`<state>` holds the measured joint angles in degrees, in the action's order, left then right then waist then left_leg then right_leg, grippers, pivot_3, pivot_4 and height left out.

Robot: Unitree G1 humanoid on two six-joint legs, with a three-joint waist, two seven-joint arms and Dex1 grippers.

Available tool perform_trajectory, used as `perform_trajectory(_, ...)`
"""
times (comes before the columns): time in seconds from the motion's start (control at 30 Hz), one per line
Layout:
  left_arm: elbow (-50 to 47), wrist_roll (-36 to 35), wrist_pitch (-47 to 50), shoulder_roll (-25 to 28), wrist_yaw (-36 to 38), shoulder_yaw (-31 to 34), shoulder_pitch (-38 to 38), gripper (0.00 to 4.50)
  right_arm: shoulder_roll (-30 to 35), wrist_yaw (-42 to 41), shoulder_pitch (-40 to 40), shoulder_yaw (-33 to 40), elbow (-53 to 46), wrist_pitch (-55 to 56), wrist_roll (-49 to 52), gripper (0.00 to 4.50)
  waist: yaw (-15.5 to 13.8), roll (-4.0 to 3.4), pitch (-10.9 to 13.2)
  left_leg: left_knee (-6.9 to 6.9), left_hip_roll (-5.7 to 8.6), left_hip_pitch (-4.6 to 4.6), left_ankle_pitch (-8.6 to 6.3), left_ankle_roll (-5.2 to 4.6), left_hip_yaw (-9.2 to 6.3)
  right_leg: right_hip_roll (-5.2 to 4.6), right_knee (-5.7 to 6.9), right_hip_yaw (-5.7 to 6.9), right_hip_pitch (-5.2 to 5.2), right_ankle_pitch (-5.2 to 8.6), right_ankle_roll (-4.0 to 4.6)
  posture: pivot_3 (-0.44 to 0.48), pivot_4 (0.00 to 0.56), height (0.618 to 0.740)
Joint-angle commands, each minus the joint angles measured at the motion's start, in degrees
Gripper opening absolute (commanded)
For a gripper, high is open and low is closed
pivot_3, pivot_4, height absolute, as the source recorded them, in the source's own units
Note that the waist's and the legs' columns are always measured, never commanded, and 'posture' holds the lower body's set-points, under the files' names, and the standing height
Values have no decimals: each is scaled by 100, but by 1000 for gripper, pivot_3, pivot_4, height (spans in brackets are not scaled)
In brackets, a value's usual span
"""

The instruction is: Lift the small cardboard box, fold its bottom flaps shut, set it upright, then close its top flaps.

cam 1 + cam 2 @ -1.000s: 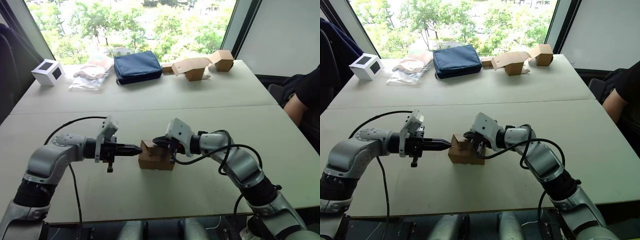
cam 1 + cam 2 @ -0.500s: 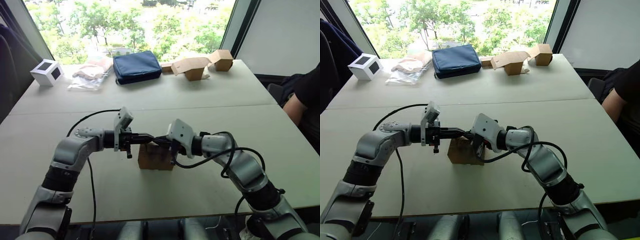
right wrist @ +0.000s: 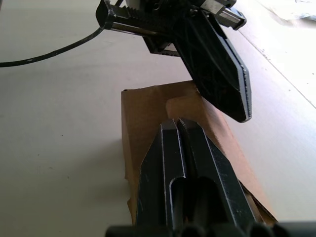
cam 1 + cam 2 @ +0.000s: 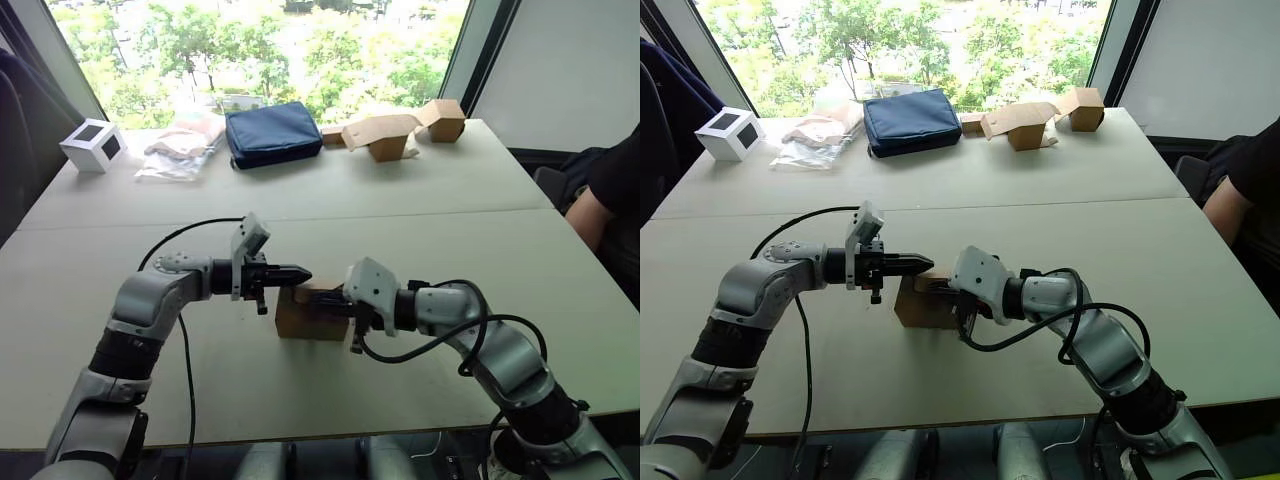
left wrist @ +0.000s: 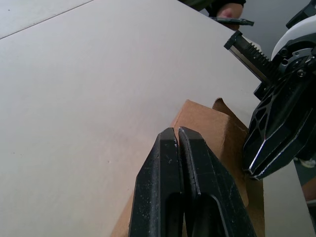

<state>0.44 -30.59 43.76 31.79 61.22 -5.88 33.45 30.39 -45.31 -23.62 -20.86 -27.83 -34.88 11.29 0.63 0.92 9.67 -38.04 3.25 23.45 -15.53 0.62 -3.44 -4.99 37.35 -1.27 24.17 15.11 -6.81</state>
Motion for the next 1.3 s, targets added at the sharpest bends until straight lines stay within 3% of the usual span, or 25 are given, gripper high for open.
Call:
perform_trajectory(0.03,-151,-100,110,30,-53,138,113,77,24,-10,-99,-71,4,166,-145,0,1,0,0,0,0,0,0,0,0,0,0,0,0,0,0,0,150,740)
perform_trajectory(0.97,138,262,-454,271,405,-49,-294,77,-46,49,-90,-225,440,533,-756,0,2,1,-1,0,0,-4,1,2,-1,-1,-1,1,-6,0,0,0,150,740)
perform_trajectory(1.3,-232,563,-813,279,456,-264,-270,77,-412,158,42,760,-47,-41,356,0,1,1,-1,0,0,-4,1,2,-2,-1,-2,1,-8,0,0,0,150,740)
